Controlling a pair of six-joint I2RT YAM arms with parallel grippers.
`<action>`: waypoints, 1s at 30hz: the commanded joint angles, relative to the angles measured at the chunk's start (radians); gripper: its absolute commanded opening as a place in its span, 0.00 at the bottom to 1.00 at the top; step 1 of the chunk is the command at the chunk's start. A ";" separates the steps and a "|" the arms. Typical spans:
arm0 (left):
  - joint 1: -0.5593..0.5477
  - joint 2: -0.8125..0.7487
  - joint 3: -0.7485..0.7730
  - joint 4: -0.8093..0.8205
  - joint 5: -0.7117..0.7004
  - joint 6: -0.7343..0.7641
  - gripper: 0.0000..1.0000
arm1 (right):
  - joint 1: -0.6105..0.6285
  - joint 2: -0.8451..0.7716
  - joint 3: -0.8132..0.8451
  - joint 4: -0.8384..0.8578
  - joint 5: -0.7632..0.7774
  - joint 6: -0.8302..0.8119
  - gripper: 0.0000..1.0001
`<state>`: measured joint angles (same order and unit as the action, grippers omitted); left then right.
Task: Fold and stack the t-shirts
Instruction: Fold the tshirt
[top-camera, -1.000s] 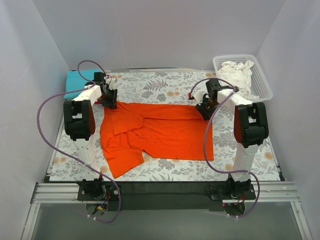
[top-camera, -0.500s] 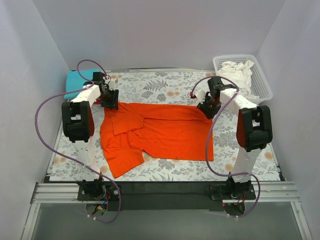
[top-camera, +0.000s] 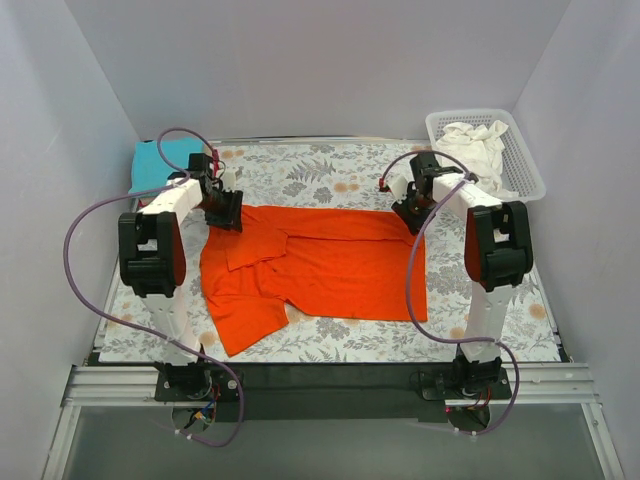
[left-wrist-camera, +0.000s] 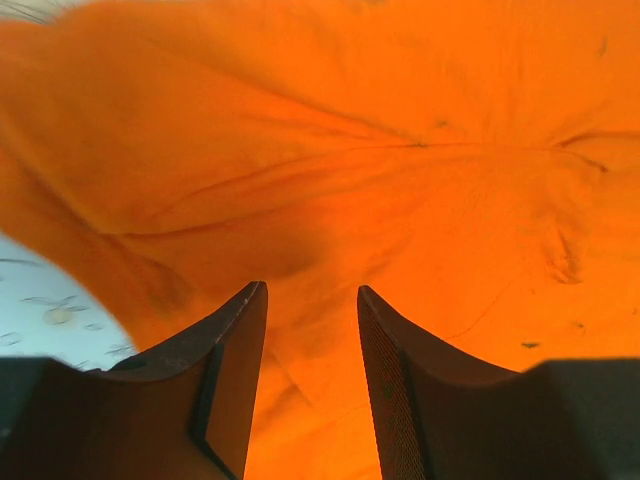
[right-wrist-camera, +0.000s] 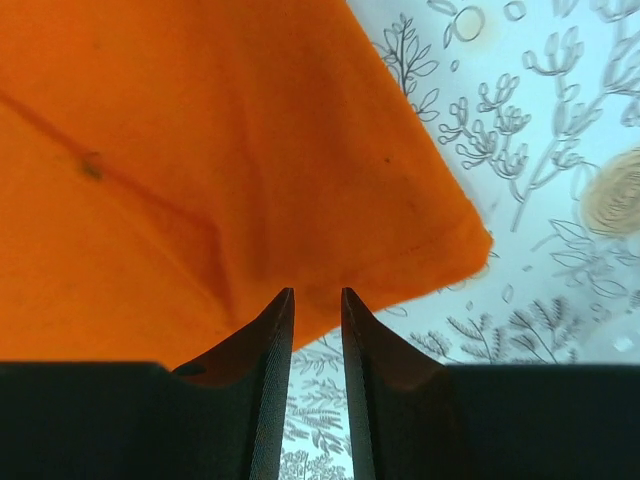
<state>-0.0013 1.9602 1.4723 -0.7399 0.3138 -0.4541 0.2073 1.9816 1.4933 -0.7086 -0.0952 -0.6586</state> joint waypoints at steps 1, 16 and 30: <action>-0.026 0.006 -0.024 0.027 -0.004 -0.012 0.40 | 0.001 0.040 -0.008 0.072 0.063 0.033 0.27; -0.026 0.316 0.356 -0.022 -0.015 -0.046 0.40 | -0.019 0.214 0.195 0.201 0.265 0.001 0.32; 0.038 -0.115 0.149 -0.269 0.329 0.224 0.57 | 0.044 -0.335 -0.156 -0.021 -0.112 -0.145 0.74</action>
<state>-0.0090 2.0037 1.6760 -0.9016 0.5377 -0.3565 0.2176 1.7721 1.4624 -0.6395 -0.0986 -0.7326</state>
